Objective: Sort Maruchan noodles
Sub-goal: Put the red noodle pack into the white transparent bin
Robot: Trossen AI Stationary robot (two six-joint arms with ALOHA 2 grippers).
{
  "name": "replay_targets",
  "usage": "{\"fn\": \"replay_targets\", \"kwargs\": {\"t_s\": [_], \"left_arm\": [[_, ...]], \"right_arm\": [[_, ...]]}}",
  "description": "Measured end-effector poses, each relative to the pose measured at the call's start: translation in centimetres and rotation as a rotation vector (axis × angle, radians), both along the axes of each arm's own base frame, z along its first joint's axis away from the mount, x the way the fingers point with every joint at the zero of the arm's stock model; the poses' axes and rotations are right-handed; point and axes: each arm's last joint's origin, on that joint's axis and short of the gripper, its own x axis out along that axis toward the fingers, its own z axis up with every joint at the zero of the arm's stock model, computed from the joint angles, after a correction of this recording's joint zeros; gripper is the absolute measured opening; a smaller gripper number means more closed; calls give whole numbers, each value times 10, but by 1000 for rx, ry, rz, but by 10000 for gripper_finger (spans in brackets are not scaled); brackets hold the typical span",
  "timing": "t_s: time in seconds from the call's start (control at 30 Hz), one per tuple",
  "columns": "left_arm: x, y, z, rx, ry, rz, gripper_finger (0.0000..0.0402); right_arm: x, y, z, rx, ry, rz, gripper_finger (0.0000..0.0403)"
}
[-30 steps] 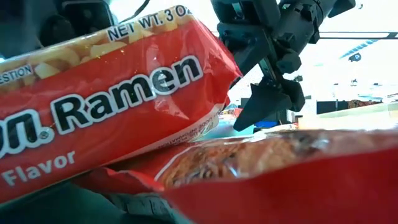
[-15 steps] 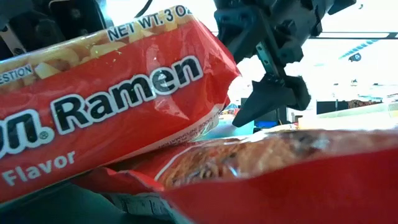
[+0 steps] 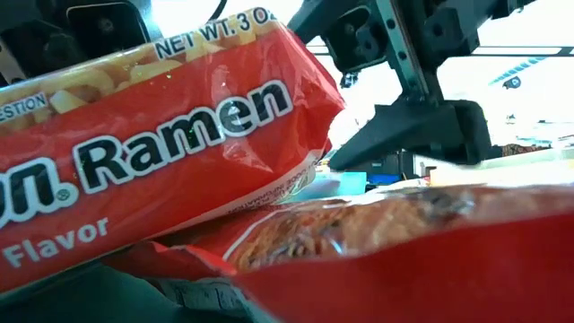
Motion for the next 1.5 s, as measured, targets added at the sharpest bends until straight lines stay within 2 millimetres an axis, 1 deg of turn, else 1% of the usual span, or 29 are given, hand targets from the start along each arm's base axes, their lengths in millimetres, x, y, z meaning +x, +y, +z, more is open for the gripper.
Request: {"fn": "replay_targets", "kwargs": {"t_s": [0.2,0.37,0.47,0.83,1.17,1.5], "left_arm": [[2,0,2,-8,-30,-8,137],[7,-1,4,-2,-54,-15,137],[10,-2,1,11,-46,-27,137],[17,-3,2,6,-46,-54,137],[18,-1,2,14,-68,-80,137],[22,8,2,27,-84,-93,137]], "right_arm": [[9,9,-13,82,-51,64,309],[11,10,-15,83,-60,81,304],[11,10,-18,88,-49,88,302],[11,10,-19,64,-56,115,302],[18,-3,-18,-22,-95,112,302],[16,0,-18,-31,-98,132,302]]}}
